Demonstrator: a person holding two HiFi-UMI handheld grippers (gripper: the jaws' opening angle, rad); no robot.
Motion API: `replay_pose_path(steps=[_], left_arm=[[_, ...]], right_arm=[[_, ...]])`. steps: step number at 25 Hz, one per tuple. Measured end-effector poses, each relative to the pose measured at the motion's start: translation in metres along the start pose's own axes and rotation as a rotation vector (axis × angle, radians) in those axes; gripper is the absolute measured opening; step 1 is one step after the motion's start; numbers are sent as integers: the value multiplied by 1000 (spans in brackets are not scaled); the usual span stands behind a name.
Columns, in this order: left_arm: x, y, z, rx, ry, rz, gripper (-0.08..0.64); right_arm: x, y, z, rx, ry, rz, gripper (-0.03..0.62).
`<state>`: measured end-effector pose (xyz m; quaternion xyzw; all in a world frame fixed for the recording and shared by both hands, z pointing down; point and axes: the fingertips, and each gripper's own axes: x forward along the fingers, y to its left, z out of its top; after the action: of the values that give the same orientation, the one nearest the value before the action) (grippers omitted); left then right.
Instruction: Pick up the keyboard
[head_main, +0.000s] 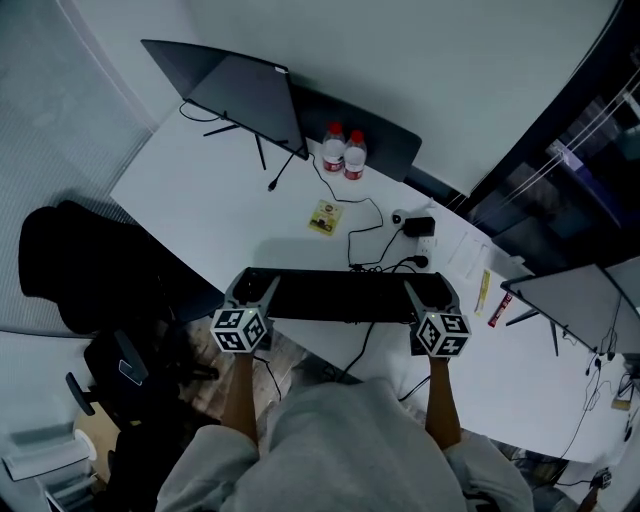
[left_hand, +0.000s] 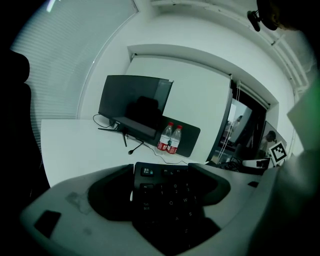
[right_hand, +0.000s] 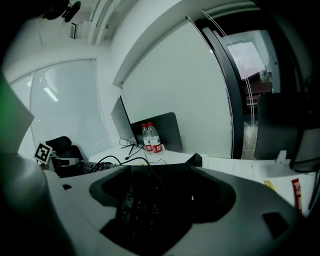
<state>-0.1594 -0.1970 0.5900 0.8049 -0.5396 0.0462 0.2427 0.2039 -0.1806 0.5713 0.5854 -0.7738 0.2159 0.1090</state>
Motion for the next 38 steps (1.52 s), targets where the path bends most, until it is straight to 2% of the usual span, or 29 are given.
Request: replay_pose_path(steps=[9,19,38], left_arm=[[-15,-26,34,43,-94,-31,314],[-20,-47,62,69,-162,-61,314],[-22,-51,67,67,-179,-62,314]], right_arm=[[-31,1,31,-27,-106,2,357],[-51,-1,62,-59,-190,-3,357],[-55,-3,68,-67,-207,-1,359]])
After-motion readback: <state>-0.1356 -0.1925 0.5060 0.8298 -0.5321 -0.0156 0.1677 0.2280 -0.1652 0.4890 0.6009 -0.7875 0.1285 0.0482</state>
